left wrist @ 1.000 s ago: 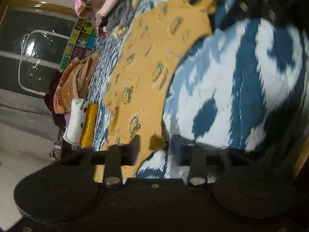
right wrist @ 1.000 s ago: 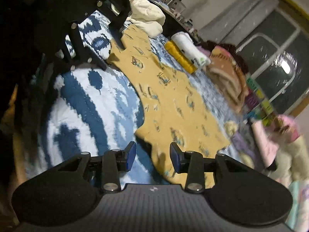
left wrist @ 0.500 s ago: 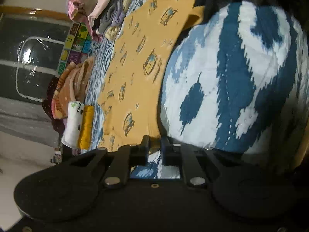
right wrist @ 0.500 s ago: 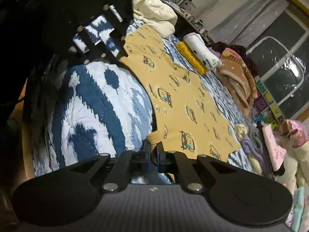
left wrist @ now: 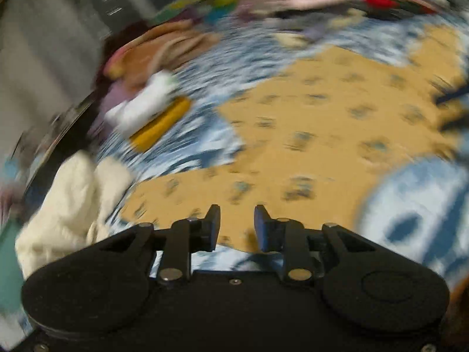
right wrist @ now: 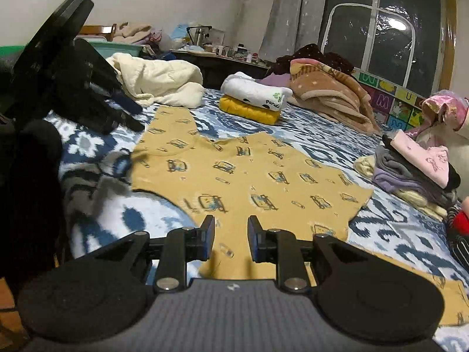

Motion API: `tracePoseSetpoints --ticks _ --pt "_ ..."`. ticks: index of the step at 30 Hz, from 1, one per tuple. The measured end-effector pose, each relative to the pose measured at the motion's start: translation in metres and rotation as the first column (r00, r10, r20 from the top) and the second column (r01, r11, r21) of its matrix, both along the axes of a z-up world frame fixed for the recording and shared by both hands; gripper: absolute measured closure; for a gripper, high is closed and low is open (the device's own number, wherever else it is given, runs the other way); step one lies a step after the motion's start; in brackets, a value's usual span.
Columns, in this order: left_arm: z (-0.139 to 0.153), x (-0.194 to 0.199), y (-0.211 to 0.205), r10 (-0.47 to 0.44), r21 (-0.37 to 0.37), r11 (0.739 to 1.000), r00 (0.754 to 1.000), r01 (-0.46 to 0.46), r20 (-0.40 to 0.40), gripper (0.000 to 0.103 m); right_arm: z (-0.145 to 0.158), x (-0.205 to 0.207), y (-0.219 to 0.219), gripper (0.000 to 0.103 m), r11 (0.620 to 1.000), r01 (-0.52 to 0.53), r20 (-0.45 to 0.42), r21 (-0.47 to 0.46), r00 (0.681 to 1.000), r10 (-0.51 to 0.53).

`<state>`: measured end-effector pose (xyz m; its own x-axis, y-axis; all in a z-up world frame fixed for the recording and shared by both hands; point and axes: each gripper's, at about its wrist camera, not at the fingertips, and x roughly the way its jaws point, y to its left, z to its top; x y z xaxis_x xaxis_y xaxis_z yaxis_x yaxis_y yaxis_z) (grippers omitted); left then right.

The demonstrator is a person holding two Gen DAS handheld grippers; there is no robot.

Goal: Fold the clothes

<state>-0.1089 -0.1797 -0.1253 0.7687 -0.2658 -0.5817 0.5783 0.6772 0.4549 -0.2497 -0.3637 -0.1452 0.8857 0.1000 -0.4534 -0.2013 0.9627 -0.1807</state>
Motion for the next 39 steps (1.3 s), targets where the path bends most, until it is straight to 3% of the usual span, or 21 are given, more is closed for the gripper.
tracePoseSetpoints --ticks 3,7,9,11,14,18,22,25,27,28,29,30,33,35,36,39 --pt "0.003 0.024 0.005 0.041 -0.138 0.989 0.994 -0.055 -0.102 0.076 -0.005 0.014 -0.002 0.079 0.999 0.037 -0.015 -0.018 0.999 -0.037" --pt "0.009 0.073 -0.001 0.033 -0.255 0.963 0.974 -0.092 -0.225 0.076 0.003 0.037 -0.028 0.076 0.989 0.128 -0.02 0.075 0.992 -0.127" --pt "0.013 0.103 -0.009 0.013 -0.292 0.951 0.96 -0.098 -0.281 0.076 0.011 0.05 -0.05 0.074 0.969 0.181 -0.048 0.166 0.983 -0.176" --pt "0.015 0.134 -0.022 -0.026 -0.341 0.934 0.937 -0.101 -0.348 0.076 0.021 0.064 -0.075 0.053 0.936 0.228 -0.092 0.268 0.973 -0.211" --pt "0.008 0.18 -0.04 -0.051 -0.374 0.919 0.9 -0.128 -0.434 0.076 0.034 0.089 -0.109 0.05 0.895 0.27 -0.136 0.356 0.962 -0.236" --pt "-0.002 0.24 -0.058 -0.055 -0.405 0.895 0.855 -0.187 -0.516 0.076 0.032 0.141 -0.167 0.05 0.803 0.382 -0.245 0.458 0.922 -0.299" --pt "-0.01 0.282 -0.067 -0.077 -0.442 0.866 0.809 -0.236 -0.583 0.076 0.004 0.187 -0.22 0.05 0.664 0.487 -0.363 0.568 0.872 -0.329" --pt "-0.02 0.301 -0.074 -0.097 -0.457 0.85 0.776 -0.261 -0.623 0.076 -0.014 0.21 -0.24 0.05 0.607 0.529 -0.408 0.593 0.847 -0.34" --pt "-0.025 0.308 -0.079 -0.095 -0.452 0.853 0.772 -0.263 -0.629 0.076 -0.025 0.22 -0.25 0.056 0.563 0.541 -0.428 0.625 0.841 -0.332" --pt "-0.027 0.31 -0.081 -0.099 -0.454 0.852 0.773 -0.259 -0.627 0.078 -0.029 0.223 -0.255 0.071 0.537 0.541 -0.434 0.648 0.841 -0.324" --pt "-0.026 0.309 -0.082 -0.103 -0.461 0.852 0.783 -0.248 -0.613 0.093 -0.033 0.225 -0.256 0.097 0.516 0.525 -0.43 0.677 0.851 -0.301" --pt "-0.026 0.309 -0.084 -0.107 -0.467 0.852 0.793 -0.237 -0.599 0.103 -0.035 0.225 -0.257 0.099 0.502 0.511 -0.421 0.698 0.86 -0.289" --pt "-0.02 0.309 -0.083 -0.124 -0.512 0.832 0.826 -0.215 -0.55 0.103 -0.023 0.212 -0.255 0.099 0.52 0.487 -0.333 0.702 0.869 -0.366" --pt "-0.027 0.315 -0.083 -0.109 -0.495 0.841 0.829 -0.217 -0.549 0.103 -0.027 0.209 -0.258 0.099 0.52 0.511 -0.34 0.685 0.855 -0.392" --pt "-0.035 0.317 -0.086 -0.086 -0.459 0.86 0.821 -0.225 -0.564 0.103 -0.034 0.212 -0.257 0.099 0.533 0.532 -0.369 0.659 0.845 -0.387" --pt "-0.039 0.318 -0.083 -0.086 -0.453 0.863 0.82 -0.223 -0.566 0.096 -0.043 0.217 -0.252 0.099 0.559 0.55 -0.399 0.621 0.835 -0.379"
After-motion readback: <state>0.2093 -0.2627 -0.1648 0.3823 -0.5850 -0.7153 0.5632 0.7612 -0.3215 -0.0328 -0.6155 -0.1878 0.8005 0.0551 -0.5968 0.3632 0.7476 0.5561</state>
